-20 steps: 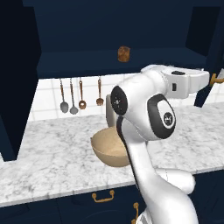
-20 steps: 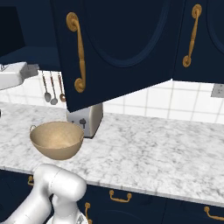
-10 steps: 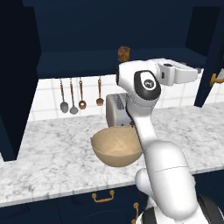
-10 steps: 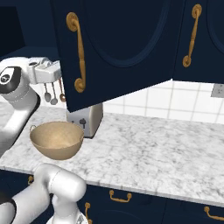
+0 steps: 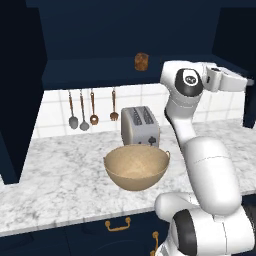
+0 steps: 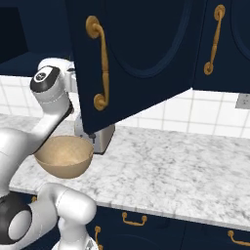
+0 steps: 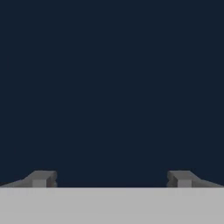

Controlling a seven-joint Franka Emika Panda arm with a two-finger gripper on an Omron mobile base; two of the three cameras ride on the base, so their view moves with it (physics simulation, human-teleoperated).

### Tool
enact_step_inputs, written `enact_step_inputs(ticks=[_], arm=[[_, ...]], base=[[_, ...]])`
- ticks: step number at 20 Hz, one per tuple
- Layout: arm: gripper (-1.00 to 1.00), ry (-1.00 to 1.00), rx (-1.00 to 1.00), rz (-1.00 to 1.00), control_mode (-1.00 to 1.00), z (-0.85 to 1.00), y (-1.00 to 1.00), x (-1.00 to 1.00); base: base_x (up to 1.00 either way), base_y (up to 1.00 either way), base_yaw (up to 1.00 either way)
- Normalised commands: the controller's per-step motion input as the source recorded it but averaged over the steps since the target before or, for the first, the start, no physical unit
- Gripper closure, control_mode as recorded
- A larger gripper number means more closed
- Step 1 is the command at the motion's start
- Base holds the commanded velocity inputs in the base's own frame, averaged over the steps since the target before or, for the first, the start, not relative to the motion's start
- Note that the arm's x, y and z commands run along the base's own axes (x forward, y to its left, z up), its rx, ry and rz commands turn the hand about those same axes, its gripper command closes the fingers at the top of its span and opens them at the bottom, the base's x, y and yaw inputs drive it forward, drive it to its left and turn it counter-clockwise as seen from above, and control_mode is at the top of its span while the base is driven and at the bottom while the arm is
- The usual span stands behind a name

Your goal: Open the cabinet, pick up the bread from the cabinet and place it in the basket. Then move the basket to the dining counter.

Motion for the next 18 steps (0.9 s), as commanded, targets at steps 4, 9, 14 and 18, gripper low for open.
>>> enact_step_inputs(ticks=[4, 9, 14, 18], arm=[[-1.0, 0.0, 0.12, -0.03, -1.0, 0.0, -1.0, -0.61], [-1.0, 0.0, 0.13, 0.0, -1.0, 0.0, -1.0, -0.46], [-1.0, 0.0, 0.11, 0.01, -1.0, 0.0, -1.0, -0.21], [-1.0, 0.0, 0.07, 0.08, -1.0, 0.0, -0.97, -0.06]], base=[[0.0, 0.0, 0.0], [0.0, 0.0, 0.0], [0.0, 0.0, 0.0], [0.0, 0.0, 0.0]])
